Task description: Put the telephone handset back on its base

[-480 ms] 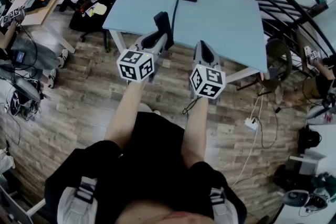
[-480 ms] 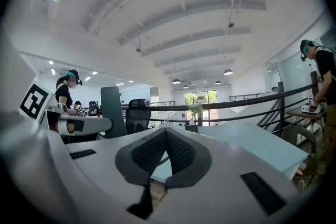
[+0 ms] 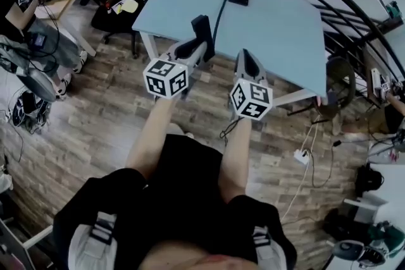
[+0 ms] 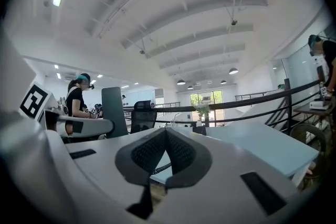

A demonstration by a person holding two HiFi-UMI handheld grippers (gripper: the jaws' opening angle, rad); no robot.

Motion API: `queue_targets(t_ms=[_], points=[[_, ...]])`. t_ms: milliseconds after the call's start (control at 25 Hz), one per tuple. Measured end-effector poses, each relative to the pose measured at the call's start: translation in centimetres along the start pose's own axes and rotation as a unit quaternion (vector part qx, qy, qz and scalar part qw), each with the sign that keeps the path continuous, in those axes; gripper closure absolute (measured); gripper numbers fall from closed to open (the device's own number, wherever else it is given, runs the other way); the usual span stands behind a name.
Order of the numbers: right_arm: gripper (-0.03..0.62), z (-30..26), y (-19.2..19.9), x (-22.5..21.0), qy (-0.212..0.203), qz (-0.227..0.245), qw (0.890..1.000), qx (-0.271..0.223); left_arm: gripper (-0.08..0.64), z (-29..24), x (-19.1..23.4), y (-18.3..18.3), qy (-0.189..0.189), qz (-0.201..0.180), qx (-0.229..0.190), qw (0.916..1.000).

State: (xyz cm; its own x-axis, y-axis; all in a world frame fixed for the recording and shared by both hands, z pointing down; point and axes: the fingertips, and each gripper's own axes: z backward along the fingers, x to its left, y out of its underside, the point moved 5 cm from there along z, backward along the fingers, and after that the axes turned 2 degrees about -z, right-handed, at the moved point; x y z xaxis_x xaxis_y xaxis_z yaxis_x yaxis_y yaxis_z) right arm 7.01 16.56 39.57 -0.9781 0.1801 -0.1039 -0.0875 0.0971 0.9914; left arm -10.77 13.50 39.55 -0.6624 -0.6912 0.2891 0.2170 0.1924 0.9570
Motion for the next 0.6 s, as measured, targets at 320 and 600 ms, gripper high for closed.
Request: queue_targets(t_ms=[320,600], points=[[0.598,-0.1,-0.6,-0.2,-0.013,-0.002,1.000,-0.012,0.494,-0.3,0.3,-0.7,-0.001,0.005,-0.013,0.9999],[0.598,-0.4,-1.9,-2.3,-0.015,-0.028,0.999,-0.041,0.494,-2.1,-0.6,-1.3,0.014,-0.004,-0.010,0.9998]])
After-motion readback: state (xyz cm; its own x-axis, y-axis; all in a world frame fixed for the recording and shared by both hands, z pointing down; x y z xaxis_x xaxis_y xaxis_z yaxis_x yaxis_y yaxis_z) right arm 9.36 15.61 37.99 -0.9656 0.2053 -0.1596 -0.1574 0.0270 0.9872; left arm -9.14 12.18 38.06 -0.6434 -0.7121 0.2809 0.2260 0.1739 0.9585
